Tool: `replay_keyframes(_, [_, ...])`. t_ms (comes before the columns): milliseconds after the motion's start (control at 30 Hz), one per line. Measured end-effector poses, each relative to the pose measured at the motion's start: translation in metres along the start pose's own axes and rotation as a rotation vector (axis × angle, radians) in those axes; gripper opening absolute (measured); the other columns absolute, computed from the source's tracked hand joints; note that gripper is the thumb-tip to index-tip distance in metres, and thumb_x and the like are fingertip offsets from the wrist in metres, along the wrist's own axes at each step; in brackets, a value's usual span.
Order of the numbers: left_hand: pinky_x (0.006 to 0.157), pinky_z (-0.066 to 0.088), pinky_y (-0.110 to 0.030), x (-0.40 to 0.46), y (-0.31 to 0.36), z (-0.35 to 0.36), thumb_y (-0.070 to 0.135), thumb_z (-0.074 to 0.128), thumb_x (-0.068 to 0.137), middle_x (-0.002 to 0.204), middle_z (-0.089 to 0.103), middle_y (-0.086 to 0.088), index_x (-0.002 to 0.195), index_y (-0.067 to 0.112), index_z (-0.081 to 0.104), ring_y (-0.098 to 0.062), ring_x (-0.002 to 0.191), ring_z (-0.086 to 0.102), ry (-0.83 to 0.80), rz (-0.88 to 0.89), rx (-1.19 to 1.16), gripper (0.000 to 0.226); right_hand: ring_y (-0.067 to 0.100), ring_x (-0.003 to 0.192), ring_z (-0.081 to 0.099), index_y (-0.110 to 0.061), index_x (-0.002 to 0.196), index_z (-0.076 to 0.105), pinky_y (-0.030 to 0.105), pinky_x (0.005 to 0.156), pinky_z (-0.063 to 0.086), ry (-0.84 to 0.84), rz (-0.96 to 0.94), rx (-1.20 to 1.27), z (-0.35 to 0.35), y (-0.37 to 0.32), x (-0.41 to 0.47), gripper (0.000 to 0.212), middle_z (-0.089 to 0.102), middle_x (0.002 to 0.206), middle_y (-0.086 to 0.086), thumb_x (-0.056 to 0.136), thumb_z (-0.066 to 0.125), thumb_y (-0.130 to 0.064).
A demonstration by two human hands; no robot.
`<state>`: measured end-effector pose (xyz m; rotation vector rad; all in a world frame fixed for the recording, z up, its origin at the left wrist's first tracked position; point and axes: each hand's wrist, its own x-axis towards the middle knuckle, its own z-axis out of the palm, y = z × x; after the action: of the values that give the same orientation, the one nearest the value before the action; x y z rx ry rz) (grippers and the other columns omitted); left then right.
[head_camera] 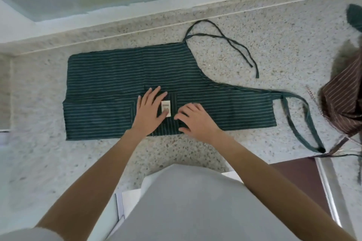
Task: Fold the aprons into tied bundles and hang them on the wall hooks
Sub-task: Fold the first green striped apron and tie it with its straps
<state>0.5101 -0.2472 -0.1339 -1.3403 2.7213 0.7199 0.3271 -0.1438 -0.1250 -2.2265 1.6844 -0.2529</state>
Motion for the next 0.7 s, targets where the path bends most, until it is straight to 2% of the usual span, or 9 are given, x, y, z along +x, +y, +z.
replay_keyframes(100, [0.114, 0.004, -0.053, -0.037, -0.043, -0.012, 0.059, 0.046, 0.088, 0.157, 0.011, 0.009, 0.145, 0.033, 0.025, -0.018, 0.145, 0.001, -0.098, -0.193, 0.029, 0.067, 0.029, 0.116, 0.048, -0.025, 0.117, 0.059, 0.048, 0.1, 0.036, -0.206, 0.009, -0.067, 0.014, -0.026, 0.013, 0.051, 0.054, 0.124, 0.006, 0.073, 0.073, -0.045])
replay_keyframes(167, [0.113, 0.0, -0.054, -0.054, -0.065, -0.023, 0.067, 0.047, 0.082, 0.156, -0.002, 0.016, 0.146, 0.039, 0.014, -0.014, 0.144, -0.009, -0.209, -0.185, 0.056, 0.077, 0.031, 0.115, 0.049, -0.021, 0.113, 0.062, 0.049, 0.098, 0.037, -0.181, 0.048, -0.064, 0.014, -0.03, 0.017, 0.037, 0.055, 0.124, 0.008, 0.08, 0.069, -0.036])
replay_keyframes(300, [0.113, -0.001, -0.055, -0.077, -0.094, -0.035, 0.074, 0.053, 0.072, 0.154, -0.014, 0.016, 0.146, 0.043, 0.005, -0.015, 0.143, -0.016, -0.353, -0.082, 0.135, 0.093, 0.026, 0.096, 0.063, -0.015, 0.097, 0.066, 0.041, 0.092, 0.048, -0.031, 0.057, -0.07, 0.014, -0.042, 0.018, 0.011, 0.067, 0.104, 0.005, 0.086, 0.064, -0.019])
replay_keyframes(333, [0.114, 0.003, -0.053, -0.079, -0.095, -0.036, 0.068, 0.055, 0.077, 0.156, -0.009, 0.015, 0.146, 0.042, 0.01, -0.016, 0.144, -0.012, -0.348, -0.069, 0.145, 0.086, 0.024, 0.09, 0.064, -0.014, 0.098, 0.064, 0.038, 0.089, 0.048, -0.02, 0.106, -0.043, 0.01, -0.044, 0.017, 0.011, 0.069, 0.098, 0.004, 0.091, 0.057, -0.019])
replay_keyframes(400, [0.113, 0.024, -0.046, -0.082, -0.094, -0.04, 0.042, 0.056, 0.089, 0.156, 0.017, 0.008, 0.142, 0.033, 0.03, -0.016, 0.144, 0.013, -0.269, -0.1, 0.083, 0.059, 0.025, 0.072, 0.061, -0.01, 0.101, 0.056, 0.035, 0.07, 0.047, -0.032, 0.236, 0.008, 0.002, -0.05, 0.014, 0.017, 0.065, 0.08, 0.003, 0.097, 0.043, -0.021])
replay_keyframes(467, [0.095, 0.045, -0.039, -0.088, -0.093, -0.048, 0.02, 0.056, 0.09, 0.138, 0.049, 0.002, 0.129, 0.027, 0.046, -0.02, 0.124, 0.048, -0.153, -0.191, -0.064, 0.041, 0.021, 0.055, 0.049, -0.009, 0.103, 0.051, 0.032, 0.051, 0.032, -0.06, 0.329, -0.002, -0.004, -0.053, 0.008, 0.019, 0.052, 0.065, -0.001, 0.1, 0.037, -0.022])
replay_keyframes(500, [0.087, 0.049, -0.037, -0.092, -0.093, -0.052, 0.018, 0.058, 0.089, 0.127, 0.058, 0.004, 0.122, 0.026, 0.049, -0.019, 0.111, 0.057, -0.109, -0.216, -0.128, 0.035, 0.018, 0.048, 0.044, -0.008, 0.104, 0.051, 0.031, 0.045, 0.027, -0.043, 0.346, 0.002, -0.007, -0.052, 0.003, 0.02, 0.047, 0.061, -0.004, 0.1, 0.038, -0.023])
replay_keyframes(567, [0.077, 0.051, -0.032, -0.101, -0.094, -0.065, 0.019, 0.062, 0.088, 0.112, 0.065, 0.008, 0.111, 0.024, 0.054, -0.016, 0.098, 0.063, -0.032, -0.191, -0.202, 0.025, 0.015, 0.04, 0.039, -0.008, 0.102, 0.054, 0.025, 0.036, 0.023, 0.05, 0.336, 0.013, -0.016, -0.046, -0.002, 0.022, 0.047, 0.054, -0.005, 0.099, 0.041, -0.025])
replay_keyframes(700, [0.064, 0.049, -0.026, -0.091, -0.1, -0.106, 0.03, 0.06, 0.09, 0.088, 0.07, 0.007, 0.105, 0.023, 0.065, -0.015, 0.076, 0.066, 0.056, -0.064, -0.156, 0.017, 0.014, 0.038, 0.048, -0.012, 0.094, 0.06, 0.02, 0.035, 0.021, 0.223, 0.185, -0.082, -0.057, -0.027, 0.021, 0.032, 0.06, 0.061, -0.003, 0.096, 0.038, -0.035])
